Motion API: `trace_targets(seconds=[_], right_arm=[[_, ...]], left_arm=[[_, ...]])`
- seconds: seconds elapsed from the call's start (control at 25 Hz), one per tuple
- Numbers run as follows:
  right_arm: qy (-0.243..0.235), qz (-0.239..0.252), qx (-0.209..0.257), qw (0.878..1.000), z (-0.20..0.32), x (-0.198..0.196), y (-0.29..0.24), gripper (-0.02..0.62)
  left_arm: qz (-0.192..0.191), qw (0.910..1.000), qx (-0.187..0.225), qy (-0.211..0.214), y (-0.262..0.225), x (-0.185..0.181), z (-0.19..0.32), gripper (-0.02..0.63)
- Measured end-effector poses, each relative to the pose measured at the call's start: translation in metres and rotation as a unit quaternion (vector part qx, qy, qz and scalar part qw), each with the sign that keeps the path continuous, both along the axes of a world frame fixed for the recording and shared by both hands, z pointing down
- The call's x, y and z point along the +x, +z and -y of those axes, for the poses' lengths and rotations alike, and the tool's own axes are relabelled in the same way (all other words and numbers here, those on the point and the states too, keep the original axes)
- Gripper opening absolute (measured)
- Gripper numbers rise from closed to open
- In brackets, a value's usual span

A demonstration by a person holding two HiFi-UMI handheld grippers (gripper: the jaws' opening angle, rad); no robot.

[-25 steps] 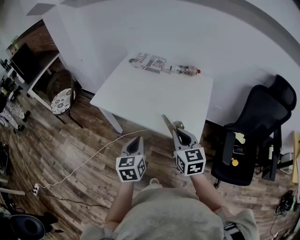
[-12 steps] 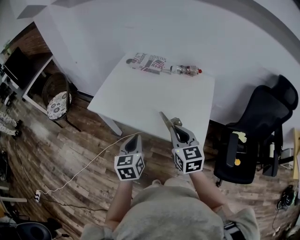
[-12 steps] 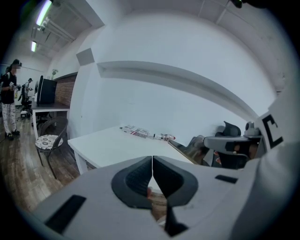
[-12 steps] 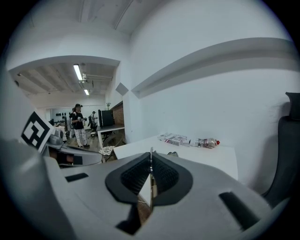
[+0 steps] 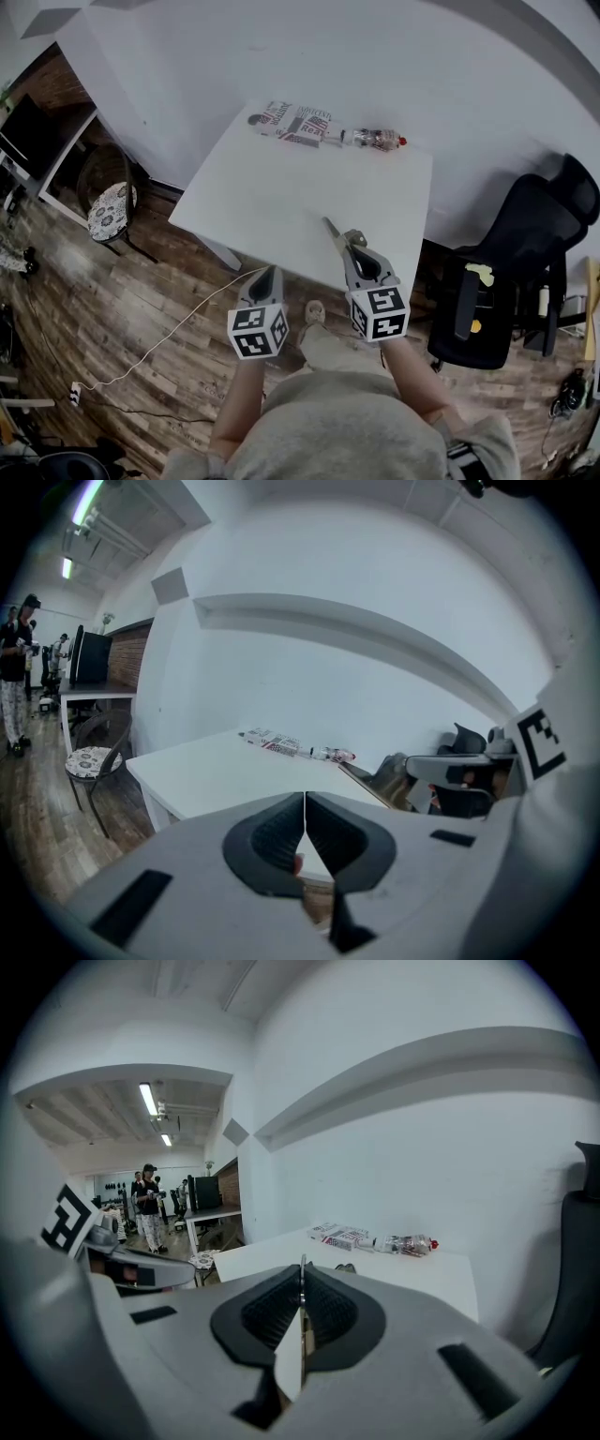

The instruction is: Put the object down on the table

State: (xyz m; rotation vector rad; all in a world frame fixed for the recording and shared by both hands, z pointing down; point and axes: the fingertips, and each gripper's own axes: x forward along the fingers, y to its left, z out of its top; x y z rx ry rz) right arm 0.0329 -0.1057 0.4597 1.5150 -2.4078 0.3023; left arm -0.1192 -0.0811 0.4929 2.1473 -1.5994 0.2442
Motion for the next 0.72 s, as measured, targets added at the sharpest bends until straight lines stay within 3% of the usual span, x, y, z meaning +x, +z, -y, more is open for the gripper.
trace_targets(seconds=[0.72], right_arm=[[0.003,-0.018,-0.037,0.999,0.099,-0.002,0.041,0.014]], left_arm=[[0.003,0.9997,-0.025,-0.001,0.018,-0.005,0.091,0.008]])
